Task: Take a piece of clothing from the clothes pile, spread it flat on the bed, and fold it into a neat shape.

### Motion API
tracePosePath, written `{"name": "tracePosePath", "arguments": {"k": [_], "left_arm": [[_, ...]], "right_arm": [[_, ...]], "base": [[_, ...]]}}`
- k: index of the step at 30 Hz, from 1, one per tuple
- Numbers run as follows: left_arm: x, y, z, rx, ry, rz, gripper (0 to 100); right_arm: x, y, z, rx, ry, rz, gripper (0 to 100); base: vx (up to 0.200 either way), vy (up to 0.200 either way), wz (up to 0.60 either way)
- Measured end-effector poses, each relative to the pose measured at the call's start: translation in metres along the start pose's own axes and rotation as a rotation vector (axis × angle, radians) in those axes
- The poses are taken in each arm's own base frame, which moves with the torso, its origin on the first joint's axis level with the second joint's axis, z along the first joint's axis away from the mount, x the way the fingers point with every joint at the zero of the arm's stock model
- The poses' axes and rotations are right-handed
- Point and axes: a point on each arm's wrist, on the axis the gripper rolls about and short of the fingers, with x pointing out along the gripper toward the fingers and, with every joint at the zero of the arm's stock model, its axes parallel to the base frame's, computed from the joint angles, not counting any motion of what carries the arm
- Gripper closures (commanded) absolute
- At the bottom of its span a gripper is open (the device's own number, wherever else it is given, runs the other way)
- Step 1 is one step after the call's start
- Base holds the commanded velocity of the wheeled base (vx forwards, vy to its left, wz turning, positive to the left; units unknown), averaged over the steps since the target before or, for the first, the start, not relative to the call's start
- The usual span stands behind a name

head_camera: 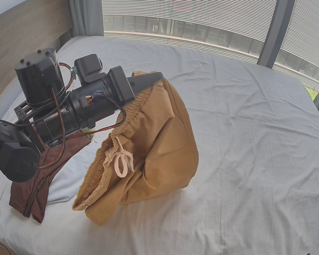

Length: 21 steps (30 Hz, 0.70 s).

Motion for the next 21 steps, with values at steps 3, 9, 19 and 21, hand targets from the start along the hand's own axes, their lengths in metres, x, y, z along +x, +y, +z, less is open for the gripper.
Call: {"name": "tracePosePath", "arguments": {"k": [3, 9, 19, 21], "left_arm": [[0.004, -0.003, -0.001, -0.01, 0.011, 0.012, 100], [0.009, -0.015, 0.0, -0.028, 0.017, -0.006, 100], [0.015, -0.028, 0.006, -0.035, -0.005, -0.042, 100], [0.016, -0.031, 0.008, -0.037, -0.011, -0.05, 100]], "right_arm": [[0.0, 0.0, 0.0, 0.0, 0.0, 0.0, 0], [0.0, 0.0, 0.0, 0.0, 0.0, 0.001, 0], [0.0, 0.0, 0.0, 0.0, 0.0, 0.001, 0], [0.0, 0.0, 0.0, 0.0, 0.0, 0.001, 0]], "base": [[0.0, 0.0, 0.0], [0.0, 0.0, 0.0], [0.0, 0.0, 0.0], [0.0, 0.0, 0.0]]}}
